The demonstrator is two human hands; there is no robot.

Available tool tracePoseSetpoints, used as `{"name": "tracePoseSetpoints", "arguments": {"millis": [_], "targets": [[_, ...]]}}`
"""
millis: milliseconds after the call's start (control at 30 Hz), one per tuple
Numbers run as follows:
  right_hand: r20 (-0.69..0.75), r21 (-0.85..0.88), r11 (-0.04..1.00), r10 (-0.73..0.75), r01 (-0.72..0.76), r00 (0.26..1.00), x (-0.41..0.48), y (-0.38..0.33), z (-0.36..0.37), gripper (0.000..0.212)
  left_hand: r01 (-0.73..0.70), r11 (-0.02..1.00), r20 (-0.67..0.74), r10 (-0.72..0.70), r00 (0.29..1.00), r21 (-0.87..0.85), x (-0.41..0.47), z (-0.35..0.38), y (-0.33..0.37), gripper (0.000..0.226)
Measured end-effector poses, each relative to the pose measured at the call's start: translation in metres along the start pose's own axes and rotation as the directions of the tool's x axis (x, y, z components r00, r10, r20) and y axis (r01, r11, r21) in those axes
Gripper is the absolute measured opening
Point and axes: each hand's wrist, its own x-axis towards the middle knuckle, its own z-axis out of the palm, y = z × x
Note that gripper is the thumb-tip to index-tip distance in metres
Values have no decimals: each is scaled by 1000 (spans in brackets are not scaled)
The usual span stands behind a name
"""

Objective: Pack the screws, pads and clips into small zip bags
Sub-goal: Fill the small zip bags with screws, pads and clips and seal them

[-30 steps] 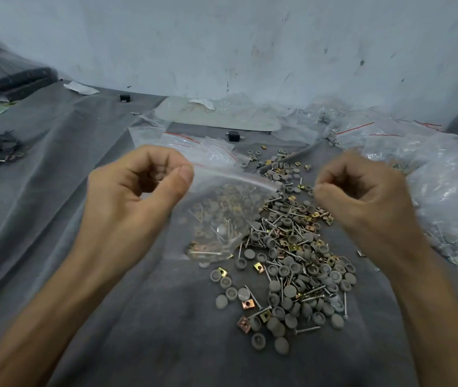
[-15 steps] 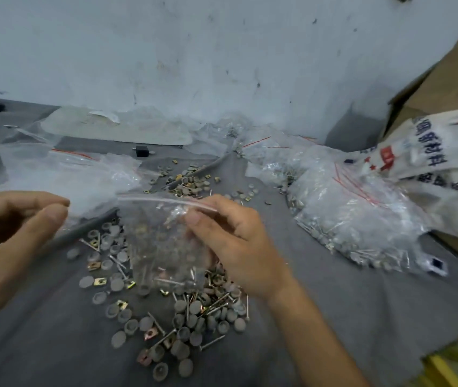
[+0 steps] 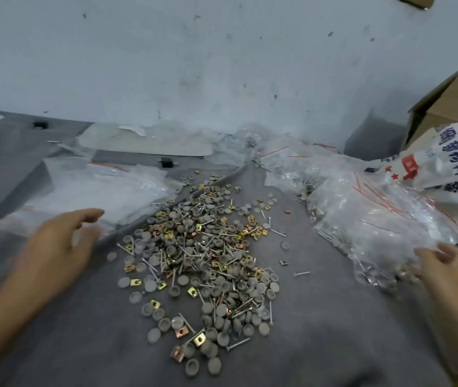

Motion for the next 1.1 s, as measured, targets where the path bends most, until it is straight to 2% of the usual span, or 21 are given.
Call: {"name": "tracePoseSetpoints", "arguments": {"millis": [67,167,267,367,433,533,633,733,800,900,967,1033,1100], "targets": [[115,-14,990,-141,144,983,-27,-1,12,45,-29,968,139,-6,990,249,1,6,1,51],[370,20,934,-339,357,865,-79,-21,44,17,60,919,312,-194,930,390,3,9,4,56],[591,113,873,-443,474,674,-128,-49,81,19,23,908,284,-155,946,418,6,15,-3,48],[768,186,838,-450,514,455,-176,-68,120,14,21,924,218,-112,970,383,9,14,-6,40],[806,236,816,-467,527,363,-200,-72,142,12,33,912,222,-134,966,408,9,13,-6,35],[835,307,816,-478,489,272,-224,-66,161,10,35,918,206,-125,971,395,12,12,-6,19],[852,326,836,-462,441,247,-236,-54,165,12,32,955,77,-57,995,296,15,11,-11,16],[867,320,839,-447,440,222,-242,-47,161,15,57,928,111,-104,988,367,15,11,-16,33],[876,322,848,-435,421,207,-244,-45,157,14,85,918,49,-113,992,386,13,10,-19,24],[880,317,866,-421,386,222,-246,-44,151,13,135,948,-134,-100,986,287,13,3,-16,12],[882,310,872,-412,380,227,-246,-43,151,13,109,969,-216,-60,975,223,15,-3,-12,8],[884,304,868,-410,392,224,-246,-44,151,13,115,992,-203,-103,974,44,16,-10,-7,8],[894,292,878,-391,380,217,-248,-45,151,15,184,950,-116,-219,969,-252,17,-14,2,10]]}}
